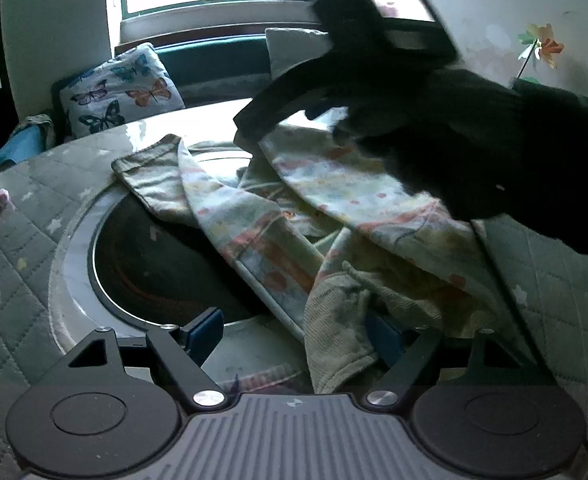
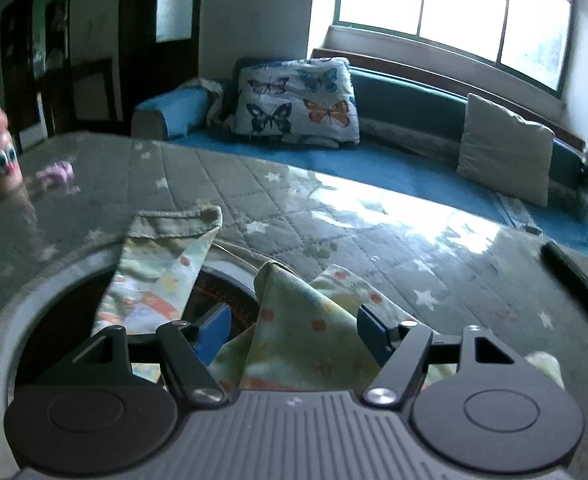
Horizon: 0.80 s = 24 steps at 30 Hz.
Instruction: Fold clothes
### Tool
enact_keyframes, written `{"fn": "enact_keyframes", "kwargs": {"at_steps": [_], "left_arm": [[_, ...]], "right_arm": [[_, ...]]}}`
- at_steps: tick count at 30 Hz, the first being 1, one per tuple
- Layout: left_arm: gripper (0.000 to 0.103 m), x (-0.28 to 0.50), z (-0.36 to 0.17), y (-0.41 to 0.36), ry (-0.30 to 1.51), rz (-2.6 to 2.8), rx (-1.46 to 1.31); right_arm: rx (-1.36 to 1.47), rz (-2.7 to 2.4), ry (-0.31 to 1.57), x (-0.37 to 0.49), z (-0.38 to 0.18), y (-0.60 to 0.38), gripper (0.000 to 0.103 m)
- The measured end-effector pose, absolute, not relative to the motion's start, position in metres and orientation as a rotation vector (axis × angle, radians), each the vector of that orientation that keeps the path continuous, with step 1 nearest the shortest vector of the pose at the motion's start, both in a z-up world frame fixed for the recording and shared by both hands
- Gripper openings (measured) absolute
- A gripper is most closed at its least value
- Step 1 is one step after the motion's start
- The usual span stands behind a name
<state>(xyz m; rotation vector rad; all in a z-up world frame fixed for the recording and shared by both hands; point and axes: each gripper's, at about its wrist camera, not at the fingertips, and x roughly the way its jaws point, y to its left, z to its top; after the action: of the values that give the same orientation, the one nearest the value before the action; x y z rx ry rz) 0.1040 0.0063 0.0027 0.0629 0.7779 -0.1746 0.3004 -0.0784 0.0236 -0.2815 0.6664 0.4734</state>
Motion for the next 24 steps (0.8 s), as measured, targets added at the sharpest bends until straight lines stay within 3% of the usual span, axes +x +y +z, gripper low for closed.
{"fn": "enact_keyframes", "kwargs": {"at_steps": [2,7,9,11,24], "left_arm": [[0.080,0.104,0.001,0.006,0.781,-0.180,0.070],[0.078,0.103,-0.001,0.005,0.783,-0.188,0.074],[0.078,0.103,-0.001,0.006,0.782,-0.189,0.077],[0.078,0.103,-0.002,0.006,0.780,-0.189,0.082],[0.077,0.101,-0.003,0.000,0.759,-0.177,0.126]], "right_arm": [[-0.322,0.459,0.672,0.309,0.016,-0.070,0.064],[-0.379,0.410,0.675,0.318,0.006,-0.064,0.030],[-0.381,0.396,0.674,0.317,0.010,-0.068,0.011],[-0.360,0.389,0.666,0.315,0.018,-0.076,0.005],[-0.260,0.288,0.545,0.256,0.087,-0.176,0.003]]}}
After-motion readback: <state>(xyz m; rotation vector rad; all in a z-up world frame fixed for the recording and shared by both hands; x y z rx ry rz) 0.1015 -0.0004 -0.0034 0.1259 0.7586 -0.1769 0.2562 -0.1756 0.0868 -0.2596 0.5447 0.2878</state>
